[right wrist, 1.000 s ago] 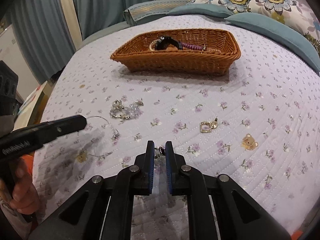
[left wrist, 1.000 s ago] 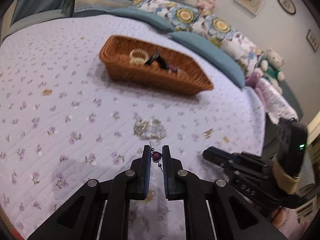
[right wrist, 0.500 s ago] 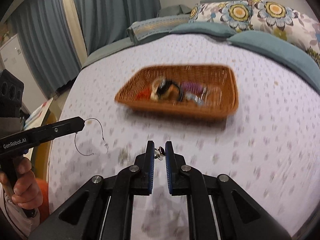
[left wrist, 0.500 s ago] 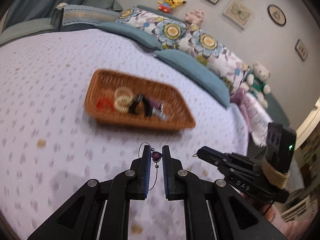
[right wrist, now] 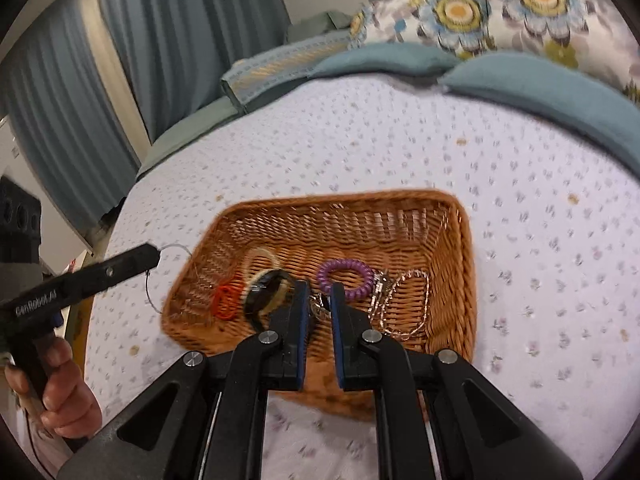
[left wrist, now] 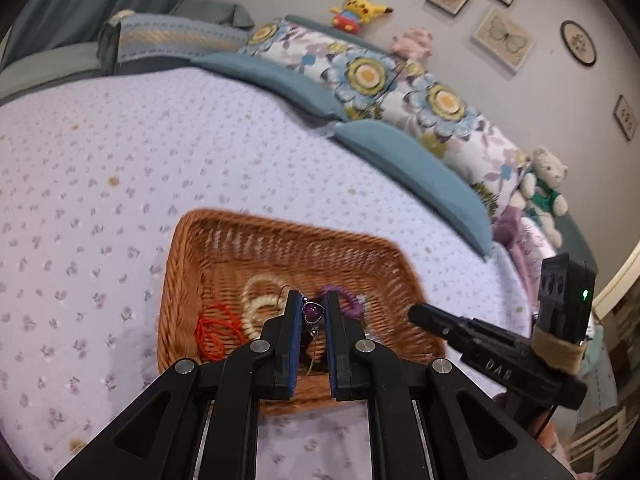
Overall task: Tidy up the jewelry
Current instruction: 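Carry the earring and pendant into the wicker basket and open both tools, then grasp the silver charm bracelet with the left tool while the right tool grasps the gold ring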
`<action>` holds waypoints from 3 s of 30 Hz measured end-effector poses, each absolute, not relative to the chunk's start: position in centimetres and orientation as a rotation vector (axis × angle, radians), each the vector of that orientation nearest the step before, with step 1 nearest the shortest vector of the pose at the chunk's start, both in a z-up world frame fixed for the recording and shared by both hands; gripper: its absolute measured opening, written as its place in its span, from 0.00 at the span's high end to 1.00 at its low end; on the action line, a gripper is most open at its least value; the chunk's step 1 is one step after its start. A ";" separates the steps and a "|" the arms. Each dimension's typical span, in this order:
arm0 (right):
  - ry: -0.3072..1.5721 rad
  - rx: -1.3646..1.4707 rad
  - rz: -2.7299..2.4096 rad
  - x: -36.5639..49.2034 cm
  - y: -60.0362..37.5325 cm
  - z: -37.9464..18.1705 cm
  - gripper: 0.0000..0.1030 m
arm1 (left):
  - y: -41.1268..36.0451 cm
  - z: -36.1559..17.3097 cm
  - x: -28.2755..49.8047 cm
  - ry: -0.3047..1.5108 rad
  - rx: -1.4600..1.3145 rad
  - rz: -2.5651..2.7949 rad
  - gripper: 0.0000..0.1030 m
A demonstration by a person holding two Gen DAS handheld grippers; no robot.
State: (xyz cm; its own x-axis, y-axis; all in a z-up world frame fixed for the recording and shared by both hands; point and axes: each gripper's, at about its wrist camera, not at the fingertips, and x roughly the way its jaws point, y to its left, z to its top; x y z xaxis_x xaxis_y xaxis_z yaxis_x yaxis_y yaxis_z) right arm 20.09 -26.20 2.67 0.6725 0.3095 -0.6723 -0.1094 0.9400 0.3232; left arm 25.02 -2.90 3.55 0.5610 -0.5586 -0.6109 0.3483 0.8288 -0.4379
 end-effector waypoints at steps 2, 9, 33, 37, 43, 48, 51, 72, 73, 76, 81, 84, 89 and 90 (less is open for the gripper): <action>0.820 0.288 0.240 20.3 -26.5 1.5 0.88 | -3.1 2.2 25.3 0.840 -0.270 -0.528 0.90; 0.857 0.316 0.260 20.3 -26.8 -0.9 0.87 | -3.7 -0.7 25.8 0.887 -0.227 -0.497 0.89; 0.775 0.314 0.249 16.1 -27.7 2.3 0.66 | -3.2 4.1 20.6 0.787 -0.150 -0.507 0.57; 0.761 0.310 0.250 12.6 -27.9 3.3 0.66 | -2.3 5.3 17.1 0.769 -0.155 -0.506 0.57; 0.788 0.296 0.219 7.5 -28.1 2.8 0.66 | -0.5 4.6 11.7 0.800 -0.198 -0.490 0.57; 0.826 0.332 0.178 4.0 -29.2 0.9 0.66 | 0.8 2.0 8.9 0.866 -0.247 -0.472 0.57; 0.845 0.352 0.134 2.5 -29.7 -0.4 0.66 | 1.2 0.3 7.9 0.910 -0.265 -0.458 0.57; 0.950 0.143 0.059 4.4 -25.1 -3.7 0.66 | -2.4 -5.5 11.0 1.038 -0.204 -0.388 0.57; 0.951 0.149 0.061 4.5 -25.2 -3.8 0.66 | -2.8 -5.6 11.1 1.047 -0.182 -0.391 0.57; 0.964 0.143 0.061 4.7 -25.2 -3.9 0.66 | -4.2 -5.8 11.3 1.046 -0.087 -0.388 0.57; 0.978 0.135 0.058 5.3 -25.0 -4.0 0.66 | -4.7 -6.0 11.8 1.042 -0.066 -0.384 0.58; 0.987 0.109 0.047 5.9 -24.6 -4.1 0.66 | -5.2 -6.1 11.9 1.035 -0.051 -0.379 0.58; 0.990 0.043 0.034 6.2 -23.6 -4.2 0.73 | -5.5 -6.1 11.7 1.024 -0.034 -0.382 0.58; 0.988 0.038 0.035 6.2 -23.5 -4.2 0.76 | -5.5 -6.1 11.8 1.024 -0.037 -0.383 0.58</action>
